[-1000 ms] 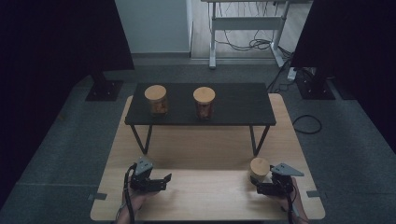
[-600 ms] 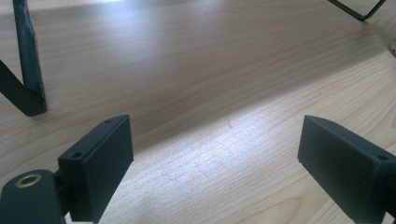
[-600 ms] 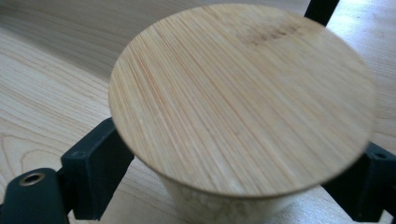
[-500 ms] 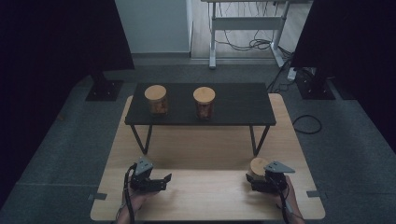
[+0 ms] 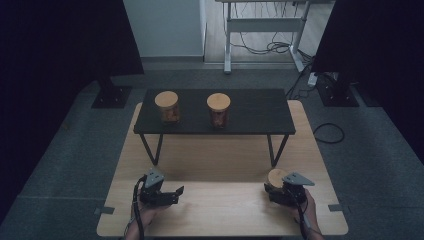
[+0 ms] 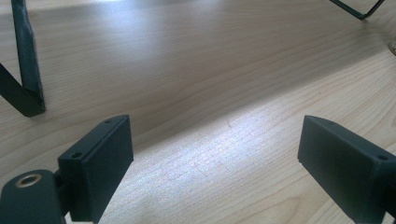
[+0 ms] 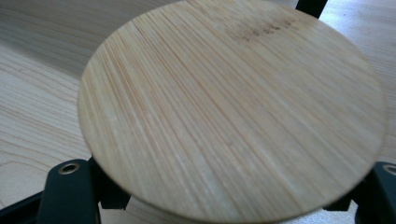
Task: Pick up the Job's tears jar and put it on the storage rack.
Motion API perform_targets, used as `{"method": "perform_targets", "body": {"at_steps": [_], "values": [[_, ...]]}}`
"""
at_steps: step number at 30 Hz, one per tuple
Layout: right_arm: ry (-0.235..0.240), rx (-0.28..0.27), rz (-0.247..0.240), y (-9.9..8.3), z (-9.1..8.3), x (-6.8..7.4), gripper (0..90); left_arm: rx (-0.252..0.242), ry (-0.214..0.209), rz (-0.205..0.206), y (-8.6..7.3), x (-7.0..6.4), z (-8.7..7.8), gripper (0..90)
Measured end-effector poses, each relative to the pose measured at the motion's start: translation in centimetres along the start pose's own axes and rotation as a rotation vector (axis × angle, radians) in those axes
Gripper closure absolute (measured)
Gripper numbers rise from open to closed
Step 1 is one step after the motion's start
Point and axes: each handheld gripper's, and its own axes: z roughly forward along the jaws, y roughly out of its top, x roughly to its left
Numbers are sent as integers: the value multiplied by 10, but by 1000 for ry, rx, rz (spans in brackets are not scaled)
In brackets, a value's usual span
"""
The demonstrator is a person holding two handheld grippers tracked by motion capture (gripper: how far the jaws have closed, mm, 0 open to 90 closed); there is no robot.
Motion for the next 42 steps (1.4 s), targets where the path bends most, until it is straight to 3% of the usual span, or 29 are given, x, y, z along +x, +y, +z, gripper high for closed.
{"method": "perform_targets", "body": {"at_steps": [25, 42], "values": [[-11, -12, -5, -3, -1, 3, 243, -9, 1, 1, 0, 0, -3, 99], [-1, -55, 32, -8, -14, -3, 243, -10, 1, 1, 0, 0, -3, 100]]}}
